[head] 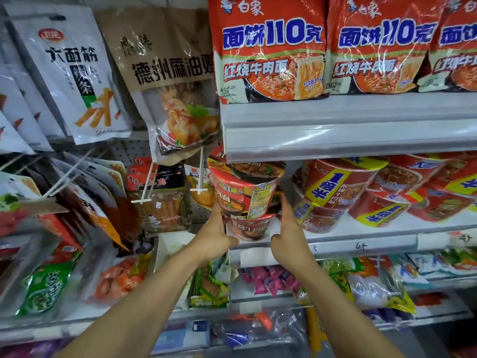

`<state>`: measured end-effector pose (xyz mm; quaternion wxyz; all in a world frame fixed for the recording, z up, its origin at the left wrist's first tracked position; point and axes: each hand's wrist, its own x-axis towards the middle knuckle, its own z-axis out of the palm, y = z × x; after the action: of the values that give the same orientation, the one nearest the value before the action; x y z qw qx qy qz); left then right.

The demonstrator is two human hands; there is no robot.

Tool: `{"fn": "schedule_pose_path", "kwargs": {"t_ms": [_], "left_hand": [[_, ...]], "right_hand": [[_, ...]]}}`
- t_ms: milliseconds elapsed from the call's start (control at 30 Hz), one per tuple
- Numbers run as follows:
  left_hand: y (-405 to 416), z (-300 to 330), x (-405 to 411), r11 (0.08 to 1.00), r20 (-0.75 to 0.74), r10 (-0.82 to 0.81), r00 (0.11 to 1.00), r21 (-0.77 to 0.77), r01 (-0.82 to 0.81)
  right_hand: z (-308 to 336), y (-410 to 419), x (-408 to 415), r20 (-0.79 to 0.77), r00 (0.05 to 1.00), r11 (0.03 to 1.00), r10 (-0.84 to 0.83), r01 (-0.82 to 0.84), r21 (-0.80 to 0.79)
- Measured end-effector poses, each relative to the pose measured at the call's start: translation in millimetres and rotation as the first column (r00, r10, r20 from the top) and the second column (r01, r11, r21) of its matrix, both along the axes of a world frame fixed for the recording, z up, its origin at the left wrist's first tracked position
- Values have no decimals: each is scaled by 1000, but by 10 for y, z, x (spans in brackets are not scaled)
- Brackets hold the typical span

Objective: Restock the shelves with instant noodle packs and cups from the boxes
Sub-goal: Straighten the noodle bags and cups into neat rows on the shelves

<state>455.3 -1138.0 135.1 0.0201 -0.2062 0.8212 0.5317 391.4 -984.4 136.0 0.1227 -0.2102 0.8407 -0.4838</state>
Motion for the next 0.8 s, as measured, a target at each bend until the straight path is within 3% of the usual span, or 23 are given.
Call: {"fn": "schedule_pose_path", "kwargs": {"t_ms": [167, 300, 433, 567, 800], "left_hand": [[31, 54, 53, 999, -14, 44, 999, -6, -44], [28, 102, 85, 991, -169, 133, 977, 12, -133], [76, 131, 87, 991, -243, 134, 961, 61, -123], [156, 168, 69, 997, -264, 71, 962, 17, -69], [158, 147, 1, 994, -286, 75, 955, -52, -94]], "right_hand": [[1, 15, 58, -63, 993, 995, -99, 100, 12], [96, -51, 112, -121, 983, 984, -136, 120, -131], [160, -167, 97, -52, 992, 970, -112, 98, -223], [213, -166, -13, 1, 986, 952, -165, 159, -262], [188, -94, -197, 2, 984, 968, -176, 174, -179]]}}
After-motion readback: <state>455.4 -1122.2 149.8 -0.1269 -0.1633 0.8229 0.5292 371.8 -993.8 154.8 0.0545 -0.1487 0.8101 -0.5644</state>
